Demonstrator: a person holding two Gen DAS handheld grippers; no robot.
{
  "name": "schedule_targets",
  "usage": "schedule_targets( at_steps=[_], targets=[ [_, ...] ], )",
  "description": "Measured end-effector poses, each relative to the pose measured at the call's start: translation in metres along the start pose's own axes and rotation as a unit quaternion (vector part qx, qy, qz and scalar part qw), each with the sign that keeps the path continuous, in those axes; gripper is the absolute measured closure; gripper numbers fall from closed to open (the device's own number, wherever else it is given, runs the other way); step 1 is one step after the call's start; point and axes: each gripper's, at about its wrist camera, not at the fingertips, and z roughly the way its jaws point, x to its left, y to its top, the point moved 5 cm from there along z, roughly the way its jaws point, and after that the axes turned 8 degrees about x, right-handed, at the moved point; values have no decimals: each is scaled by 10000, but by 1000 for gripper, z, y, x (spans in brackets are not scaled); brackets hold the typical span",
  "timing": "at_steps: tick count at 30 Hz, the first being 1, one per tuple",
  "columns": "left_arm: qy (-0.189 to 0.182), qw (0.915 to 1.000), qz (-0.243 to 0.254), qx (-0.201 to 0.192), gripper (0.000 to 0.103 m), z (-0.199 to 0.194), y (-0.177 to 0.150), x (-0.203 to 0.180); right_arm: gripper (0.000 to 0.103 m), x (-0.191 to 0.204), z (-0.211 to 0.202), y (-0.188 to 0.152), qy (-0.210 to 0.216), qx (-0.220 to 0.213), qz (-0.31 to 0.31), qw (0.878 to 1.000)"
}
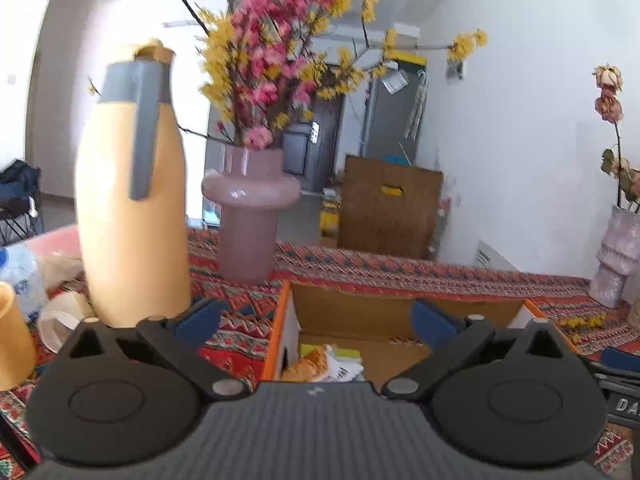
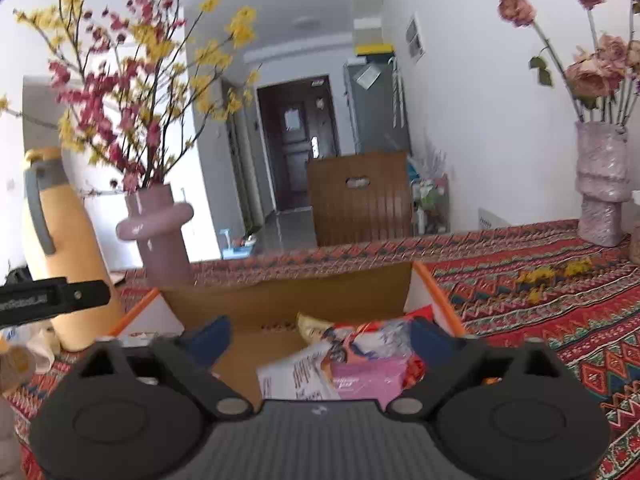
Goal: Organize snacks
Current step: 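Open both grippers to drop the packets into the box, then move both grippers back to the packets beside the box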
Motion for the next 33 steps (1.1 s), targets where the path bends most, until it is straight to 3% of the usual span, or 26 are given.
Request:
schedule_targets(
  at_steps=[21, 33],
  targets=[
    [12, 9999, -101, -85, 0, -20, 12, -4, 0, 0, -8, 0, 35, -38, 66, 10000],
    [83, 9999, 87, 86, 0, -60, -2, 2, 0, 5, -60, -5, 159, -53, -119, 9998]
  ],
)
